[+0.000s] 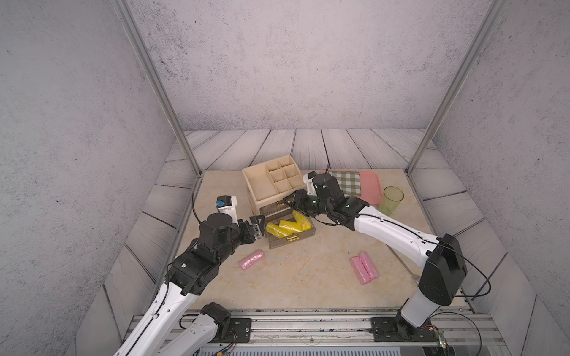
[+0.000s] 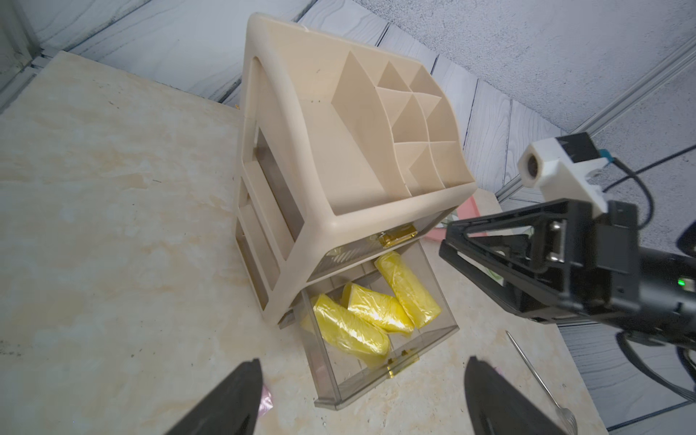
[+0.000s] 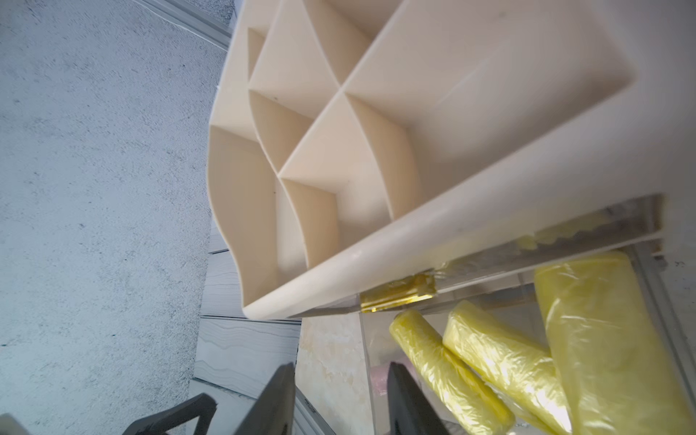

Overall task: Sort the rolls of trash bags by color and place them into the drawer
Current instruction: Close the drawer in the storage box.

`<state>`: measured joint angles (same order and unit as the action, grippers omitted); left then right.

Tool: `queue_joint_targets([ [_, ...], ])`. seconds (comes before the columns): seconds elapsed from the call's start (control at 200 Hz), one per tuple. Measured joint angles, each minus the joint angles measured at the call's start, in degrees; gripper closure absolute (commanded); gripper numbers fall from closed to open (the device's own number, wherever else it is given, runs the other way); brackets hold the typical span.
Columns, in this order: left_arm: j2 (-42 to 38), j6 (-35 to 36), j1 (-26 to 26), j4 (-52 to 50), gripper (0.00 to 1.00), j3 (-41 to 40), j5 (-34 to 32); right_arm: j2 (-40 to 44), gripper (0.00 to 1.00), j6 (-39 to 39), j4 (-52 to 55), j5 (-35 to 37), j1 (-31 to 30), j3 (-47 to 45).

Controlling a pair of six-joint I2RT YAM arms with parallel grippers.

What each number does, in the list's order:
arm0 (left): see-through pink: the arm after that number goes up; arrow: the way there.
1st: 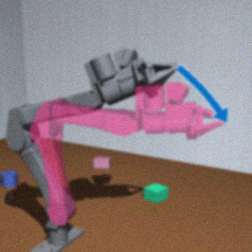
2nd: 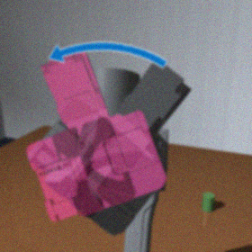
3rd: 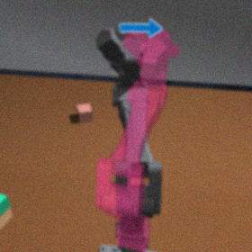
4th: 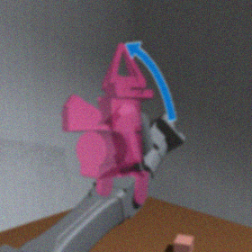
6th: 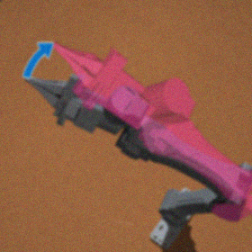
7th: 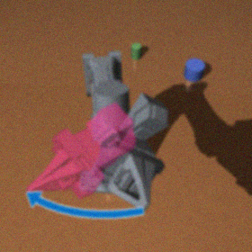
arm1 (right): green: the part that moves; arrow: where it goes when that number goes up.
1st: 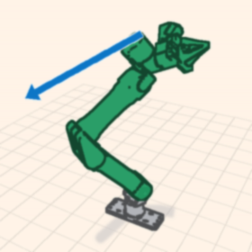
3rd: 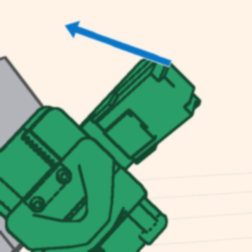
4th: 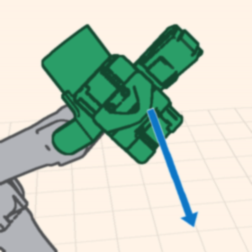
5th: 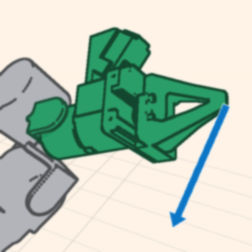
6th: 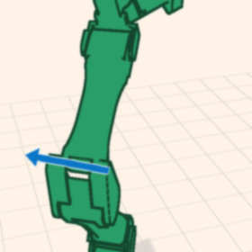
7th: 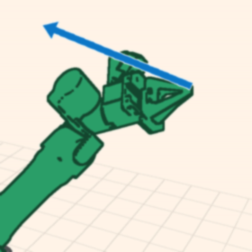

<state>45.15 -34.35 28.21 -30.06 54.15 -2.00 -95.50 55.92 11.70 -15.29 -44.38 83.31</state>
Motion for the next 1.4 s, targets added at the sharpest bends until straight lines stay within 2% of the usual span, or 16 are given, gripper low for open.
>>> queue_joint_targets([
  [0.09, 3.5, 0.9, -2.0, -0.2, 0.12, 2.6, 1.0, 1.4, 0.68, -5.7, 3.4, 0.0, 0.0, -0.9],
  [0.315, 12.4, 3.6, -7.1, -0.2, 0.14, 10.5, 2.8, 8.6, 0.69, -16.7, 10.3, 1.9, 0.0, -10.5],
  [0.42, 17.4, 5.3, -8.2, -0.3, 0.16, 14.4, 2.7, 11.1, 0.69, -18.9, 11.1, 1.9, 0.0, -15.5],
  [0.535, 23.5, 7.0, -9.2, -0.7, 0.24, 18.3, 2.7, 12.4, 0.69, -19.7, 10.8, 1.8, 0.0, -20.3],
  [0.671, 28.5, 8.7, -10.3, -0.5, 0.27, 19.7, 2.3, 12.4, 0.67, -19.8, 10.5, 1.4, 0.0, -23.6],
  [0.911, 31.1, 10.4, -11.3, -0.5, 0.29, 20.4, 1.7, 10.3, 0.66, -19.8, 7.9, 0.8, 0.0, -22.3],
  [1.121, 33.6, 11.9, -12.3, -0.3, 0.46, 22.3, 2.3, 6.3, 0.65, -19.5, 5.9, 0.7, 0.0, -19.2],
  [1.396, 35.6, 12.3, -13.2, -0.1, 0.51, 22.4, 4.9, 0.2, 0.65, -18.6, 4.2, 0.8, -0.1, -13.4],
])
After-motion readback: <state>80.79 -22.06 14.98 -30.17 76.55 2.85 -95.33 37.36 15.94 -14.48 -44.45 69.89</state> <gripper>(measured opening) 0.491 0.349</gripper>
